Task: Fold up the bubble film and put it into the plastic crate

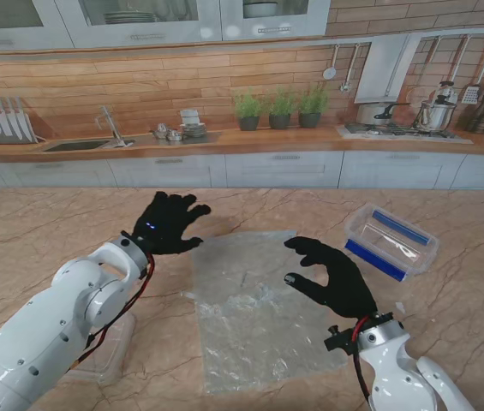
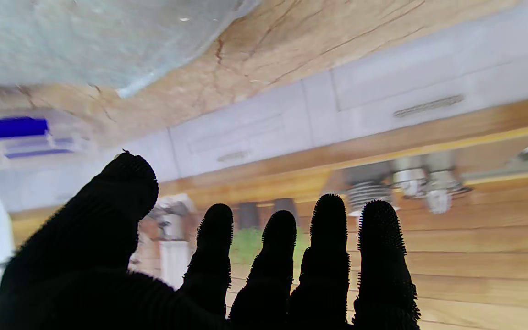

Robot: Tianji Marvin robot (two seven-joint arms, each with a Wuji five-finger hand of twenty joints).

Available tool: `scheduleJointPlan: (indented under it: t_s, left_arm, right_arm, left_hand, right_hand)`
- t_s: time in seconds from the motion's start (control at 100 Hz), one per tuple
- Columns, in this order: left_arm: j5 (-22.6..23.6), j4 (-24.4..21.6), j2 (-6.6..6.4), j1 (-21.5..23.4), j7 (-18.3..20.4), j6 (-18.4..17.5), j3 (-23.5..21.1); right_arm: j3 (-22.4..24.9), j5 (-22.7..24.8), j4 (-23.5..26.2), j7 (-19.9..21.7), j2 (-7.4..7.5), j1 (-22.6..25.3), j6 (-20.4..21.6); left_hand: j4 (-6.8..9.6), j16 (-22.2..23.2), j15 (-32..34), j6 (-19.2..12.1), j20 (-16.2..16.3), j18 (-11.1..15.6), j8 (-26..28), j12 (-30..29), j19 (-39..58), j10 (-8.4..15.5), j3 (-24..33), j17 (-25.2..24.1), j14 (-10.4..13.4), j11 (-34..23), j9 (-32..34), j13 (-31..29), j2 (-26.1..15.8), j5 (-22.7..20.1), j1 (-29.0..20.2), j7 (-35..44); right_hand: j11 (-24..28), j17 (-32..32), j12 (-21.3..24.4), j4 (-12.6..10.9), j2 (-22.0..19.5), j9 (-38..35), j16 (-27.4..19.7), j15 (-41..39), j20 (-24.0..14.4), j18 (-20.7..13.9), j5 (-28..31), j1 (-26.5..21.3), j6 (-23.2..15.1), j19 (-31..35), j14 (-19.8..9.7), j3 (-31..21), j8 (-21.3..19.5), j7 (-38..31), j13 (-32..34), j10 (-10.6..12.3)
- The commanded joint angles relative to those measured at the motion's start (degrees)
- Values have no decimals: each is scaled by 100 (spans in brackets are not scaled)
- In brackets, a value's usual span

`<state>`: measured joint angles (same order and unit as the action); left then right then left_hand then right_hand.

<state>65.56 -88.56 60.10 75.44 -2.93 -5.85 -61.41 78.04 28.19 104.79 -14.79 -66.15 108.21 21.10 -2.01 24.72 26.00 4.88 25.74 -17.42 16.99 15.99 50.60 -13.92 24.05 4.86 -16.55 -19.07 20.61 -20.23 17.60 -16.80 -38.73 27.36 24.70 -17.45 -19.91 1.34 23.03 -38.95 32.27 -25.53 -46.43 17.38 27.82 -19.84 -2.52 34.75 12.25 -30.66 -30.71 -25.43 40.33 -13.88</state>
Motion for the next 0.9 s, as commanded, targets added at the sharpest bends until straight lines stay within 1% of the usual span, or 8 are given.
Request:
scheduleJointPlan:
  t_s: [0.0, 0.11, 0.22, 0.32, 0.47, 0.49, 0.68, 0.89]
  left_arm:
    - [-172, 103, 19, 68, -10, 140, -100]
    - [-856, 227, 102, 102, 92, 425, -263]
    - [-1614, 277, 185, 92, 373, 936, -281]
    - [-2057, 453, 249, -34, 432, 1269, -177]
    - [-2364, 911, 328, -411, 348, 1497, 183]
    - [-2377, 974, 334, -471, 347, 1526, 245]
    - [-2761, 1546, 469, -997, 251, 1844, 832]
    - [-2959, 1993, 520, -1444, 494, 2081, 1485]
  right_arm:
    - [-63, -134, -2, 84, -14, -106, 21]
    - [-216, -106, -123, 92, -11, -366, -70]
    - [-333, -108, -222, 415, 49, -695, -280]
    - [-447, 11, -369, 668, 105, -1076, -478]
    - [-649, 345, -712, 922, 173, -1700, -749]
    - [-676, 387, -762, 961, 183, -1778, -782]
    - [-1028, 706, -1346, 1217, 240, -2559, -1151]
    - [-1606, 846, -2155, 1390, 235, -3416, -1765]
  left_hand:
    - [-107, -12, -81, 120, 67, -120, -58, 46, 98, -161, -128, 26, -160, 81, 145, -18, -25, -112, -87, -160]
    - [-109, 130, 79, 217, 279, -187, 8, 166, 500, -245, -230, 124, -239, 46, 372, -79, 86, -451, -131, -173]
    - [-96, 240, 94, 288, 415, -155, 55, 296, 684, -292, -294, -72, -274, 31, 380, 155, 230, -610, -159, -232]
    - [-89, 395, 171, 329, 573, -133, 89, 546, 785, -313, -324, -178, -307, -104, 403, 256, 255, -676, -200, -306]
    - [-80, 673, 368, 339, 822, -106, 157, 1180, 927, -301, -243, -208, -320, -413, 447, 293, 314, -728, -241, -346]
    - [-82, 722, 409, 336, 849, -90, 167, 1266, 938, -297, -230, -224, -308, -449, 430, 306, 307, -719, -232, -347]
    - [-124, 1724, 1148, 234, 1425, 32, 229, 2444, 1351, -309, 388, -330, -354, -1017, 312, 394, 616, -662, -82, -262]
    - [-133, 1837, 1075, 67, 1372, 60, 90, 2521, 1071, -315, 369, -537, -325, -884, 66, 600, 621, -368, -47, -439]
  right_hand:
    - [-58, -3, -9, 9, -270, -82, 79, -121, -171, -6, 60, -3, -106, 112, -48, 77, 21, 49, 73, 6]
    - [215, -139, -124, -10, -168, -173, 283, -511, -211, -16, 83, -81, -97, 275, -26, 63, -3, -4, 169, -26]
    - [1060, -377, -613, -26, -94, -30, 1109, -1914, -541, -264, -154, -156, -192, 1163, -38, 48, -59, -71, 8, -69]
    - [1430, -327, -823, -34, -9, 43, 1365, -2481, -606, -381, -236, -227, -250, 1752, -75, 27, -88, -156, -54, -61]
    - [1654, -296, -930, -45, 202, 71, 1460, -2756, -445, -441, -355, -386, -380, 2179, -147, -26, -93, -226, -41, -17]
    - [1710, -274, -949, -40, 234, 79, 1470, -2808, -211, -450, -384, -403, -401, 2341, -159, -43, -55, -271, -36, -11]
    - [2005, -340, -1119, -35, 681, 112, 1683, -3219, -127, -496, -532, -689, -568, 2640, -234, -144, 26, -285, -3, 3]
    - [2045, -206, -1213, 8, 1292, 606, 1686, -3116, -3, -599, -739, -809, -601, 2644, -406, -527, 139, -340, -394, 75]
